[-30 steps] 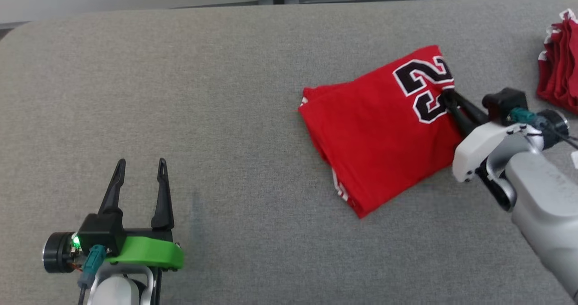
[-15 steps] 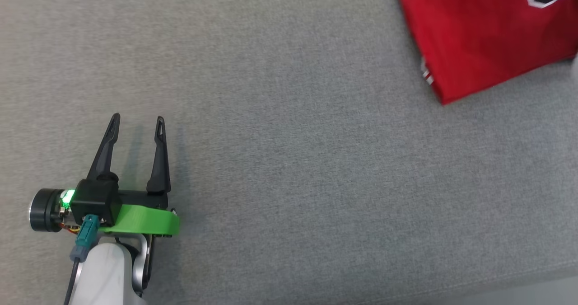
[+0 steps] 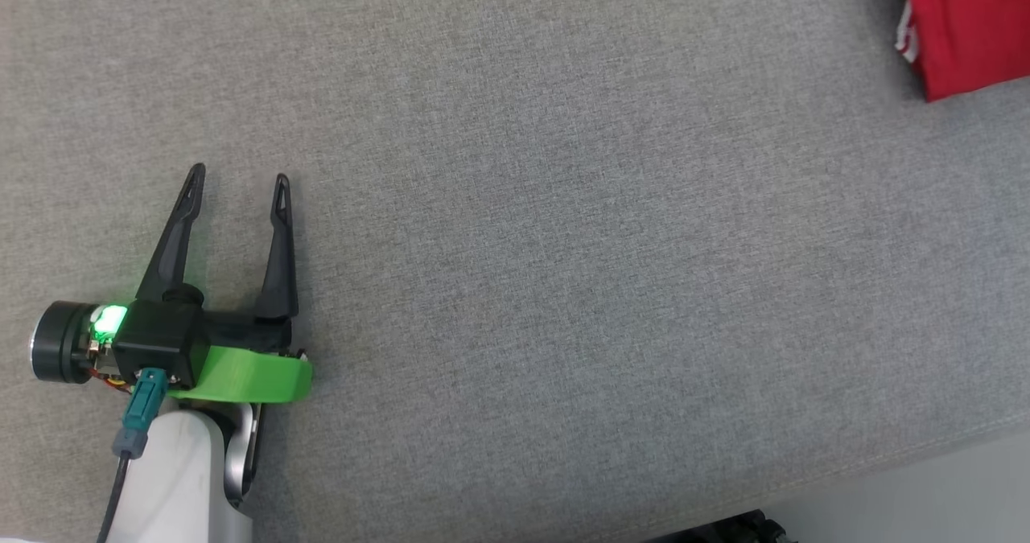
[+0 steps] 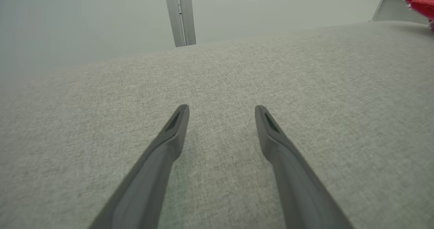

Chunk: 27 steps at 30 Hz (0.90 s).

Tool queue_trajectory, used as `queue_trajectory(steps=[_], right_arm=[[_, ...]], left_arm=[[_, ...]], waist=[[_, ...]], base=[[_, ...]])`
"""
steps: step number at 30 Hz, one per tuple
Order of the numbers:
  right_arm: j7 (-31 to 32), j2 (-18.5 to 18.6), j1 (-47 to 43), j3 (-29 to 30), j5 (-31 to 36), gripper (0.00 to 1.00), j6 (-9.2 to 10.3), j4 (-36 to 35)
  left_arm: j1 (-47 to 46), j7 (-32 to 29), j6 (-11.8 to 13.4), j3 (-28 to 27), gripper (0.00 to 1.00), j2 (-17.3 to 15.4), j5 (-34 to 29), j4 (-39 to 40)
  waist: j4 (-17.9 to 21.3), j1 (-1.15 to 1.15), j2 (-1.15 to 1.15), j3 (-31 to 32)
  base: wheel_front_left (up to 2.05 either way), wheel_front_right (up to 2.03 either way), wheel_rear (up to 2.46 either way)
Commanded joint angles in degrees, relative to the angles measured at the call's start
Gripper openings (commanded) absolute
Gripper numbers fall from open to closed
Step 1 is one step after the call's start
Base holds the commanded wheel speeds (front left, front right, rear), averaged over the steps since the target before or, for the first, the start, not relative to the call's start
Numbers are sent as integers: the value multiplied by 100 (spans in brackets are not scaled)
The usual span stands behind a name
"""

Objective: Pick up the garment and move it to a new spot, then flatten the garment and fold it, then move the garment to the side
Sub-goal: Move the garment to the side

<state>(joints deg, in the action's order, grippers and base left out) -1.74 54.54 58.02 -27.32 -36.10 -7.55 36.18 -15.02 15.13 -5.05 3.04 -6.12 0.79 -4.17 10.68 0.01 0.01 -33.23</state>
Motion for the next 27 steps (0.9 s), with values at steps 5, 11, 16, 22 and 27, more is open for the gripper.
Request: queue_trajectory(steps=[5,11,16,22,27], right_arm=[[-109,-133,364,25,80,100,14,770],[-504,-415,537,-94,268,100,14,1276],[-877,-643,641,-222,347,100,14,1381],[-1230,-933,638,-336,414,100,14,1207],[-1339,-1275,323,-282,551,100,13,821]], left_arm=[[-208,-6,-30,60,100,-61,-36,-58],[-108,-7,47,26,100,-58,27,-55],[3,-6,95,-25,100,-49,89,-48],[162,-3,145,-117,100,-12,149,-81],[390,-2,206,-268,100,23,250,-90]], waist=[[-65,-1,-1,-164],[-115,-1,-1,-48],[-90,-1,-1,149],[-113,-1,-1,558],[-173,-1,-1,999]], base=[[0,0,0],[0,0,0],[0,0,0],[0,0,0],[0,0,0]])
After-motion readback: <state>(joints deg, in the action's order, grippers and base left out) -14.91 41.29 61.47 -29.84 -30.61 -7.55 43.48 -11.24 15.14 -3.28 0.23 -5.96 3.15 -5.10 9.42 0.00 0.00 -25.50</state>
